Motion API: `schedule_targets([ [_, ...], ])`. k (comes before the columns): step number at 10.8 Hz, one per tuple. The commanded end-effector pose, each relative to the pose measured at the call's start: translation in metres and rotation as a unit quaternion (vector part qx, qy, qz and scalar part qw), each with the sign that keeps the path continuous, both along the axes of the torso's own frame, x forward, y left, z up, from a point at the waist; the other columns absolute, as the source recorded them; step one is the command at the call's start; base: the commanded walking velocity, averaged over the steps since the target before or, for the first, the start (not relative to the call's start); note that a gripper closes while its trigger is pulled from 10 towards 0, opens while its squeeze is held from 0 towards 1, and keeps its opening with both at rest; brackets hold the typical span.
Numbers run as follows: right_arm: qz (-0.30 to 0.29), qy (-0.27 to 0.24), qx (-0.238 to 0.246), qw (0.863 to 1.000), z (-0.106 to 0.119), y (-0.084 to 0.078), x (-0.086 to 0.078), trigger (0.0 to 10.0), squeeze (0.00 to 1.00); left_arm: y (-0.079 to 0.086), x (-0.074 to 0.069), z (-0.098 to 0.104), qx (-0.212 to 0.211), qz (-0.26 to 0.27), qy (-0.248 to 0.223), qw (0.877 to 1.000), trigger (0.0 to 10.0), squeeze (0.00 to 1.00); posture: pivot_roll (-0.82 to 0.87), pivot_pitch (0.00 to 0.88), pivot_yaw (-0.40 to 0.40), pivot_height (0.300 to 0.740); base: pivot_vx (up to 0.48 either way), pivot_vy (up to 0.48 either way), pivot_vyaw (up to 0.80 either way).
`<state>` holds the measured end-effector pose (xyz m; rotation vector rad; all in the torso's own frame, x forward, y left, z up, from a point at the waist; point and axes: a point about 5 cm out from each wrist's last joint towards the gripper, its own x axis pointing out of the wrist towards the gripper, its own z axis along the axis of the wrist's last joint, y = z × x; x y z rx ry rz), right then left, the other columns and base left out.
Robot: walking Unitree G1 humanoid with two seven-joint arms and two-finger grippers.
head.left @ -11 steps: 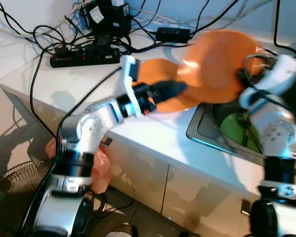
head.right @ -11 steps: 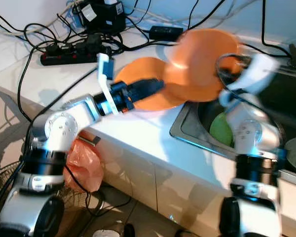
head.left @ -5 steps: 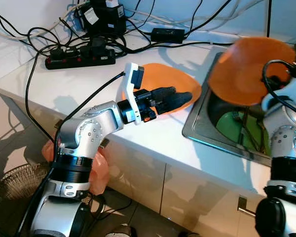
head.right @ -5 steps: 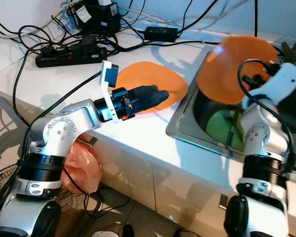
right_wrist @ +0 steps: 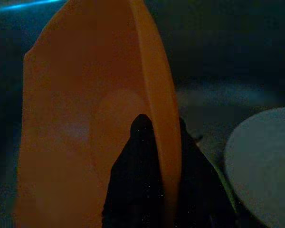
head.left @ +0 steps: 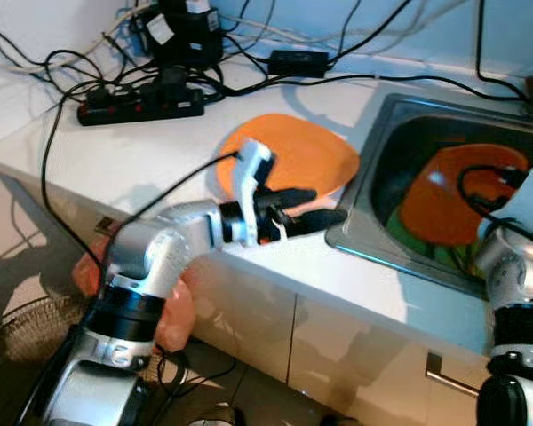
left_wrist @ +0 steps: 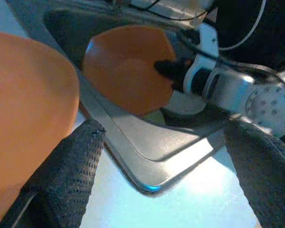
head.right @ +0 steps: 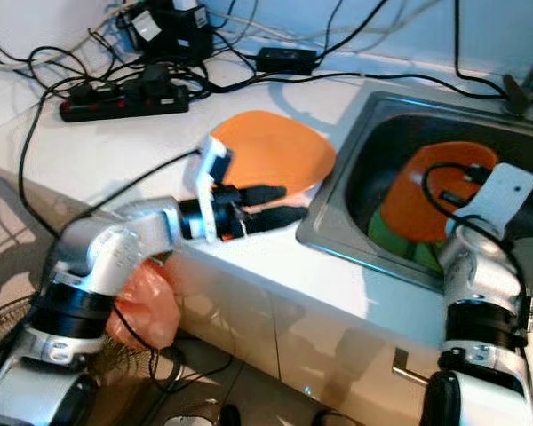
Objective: Kitchen organization
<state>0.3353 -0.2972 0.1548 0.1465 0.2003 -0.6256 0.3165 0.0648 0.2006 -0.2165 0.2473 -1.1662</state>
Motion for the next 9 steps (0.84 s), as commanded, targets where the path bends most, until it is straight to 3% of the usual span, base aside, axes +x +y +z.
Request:
schedule_targets([
  [1, 0.0, 0.012, -0.012, 1.0, -0.005, -0.001, -0.002, 0.0, 0.0, -0.001, 0.001, -0.002, 0.015, 0.016, -0.019, 1.0, 10.0, 0.91, 0.08, 0.077, 0.05, 0.74, 0.0, 0.0, 0.0],
  [2, 0.004, 0.024, -0.009, 1.0, -0.011, 0.0, -0.003, 0.0, 0.0, -0.005, 0.003, -0.005, 0.019, 0.035, -0.035, 0.999, 10.0, 0.68, 0.08, 0.077, 0.048, 0.74, 0.0, 0.0, 0.0],
  [4, 0.029, 0.046, 0.017, 0.998, -0.026, 0.01, -0.003, 0.0, 0.0, -0.013, 0.008, -0.007, -0.006, 0.093, -0.074, 0.993, 10.0, 0.64, 0.07, 0.073, 0.044, 0.74, 0.0, 0.0, 0.0],
  [6, 0.048, 0.063, 0.04, 0.996, -0.036, 0.018, -0.004, 0.0, 0.0, -0.017, 0.005, -0.015, 0.002, 0.086, -0.071, 0.994, 10.0, 0.64, 0.06, 0.068, 0.041, 0.74, 0.0, 0.0, 0.0],
  [7, 0.064, 0.074, 0.046, 0.994, -0.039, 0.023, -0.004, 0.0, 0.82, -0.019, 0.004, -0.017, 0.007, 0.084, -0.076, 0.994, 10.0, 0.6, 0.06, 0.064, 0.039, 0.74, 0.0, 0.0, 0.0],
  [8, 0.07, 0.083, 0.046, 0.993, -0.041, 0.024, -0.004, 10.0, 1.0, -0.019, 0.004, -0.018, 0.007, 0.084, -0.079, 0.993, 10.0, 0.58, 0.06, 0.061, 0.037, 0.74, 0.0, 0.0, 0.0],
  [9, 0.073, 0.086, 0.047, 0.992, -0.042, 0.024, -0.004, 10.0, 1.0, -0.019, 0.004, -0.017, 0.009, 0.083, -0.082, 0.993, 10.0, 0.58, 0.06, 0.059, 0.036, 0.74, 0.0, 0.0, 0.0],
])
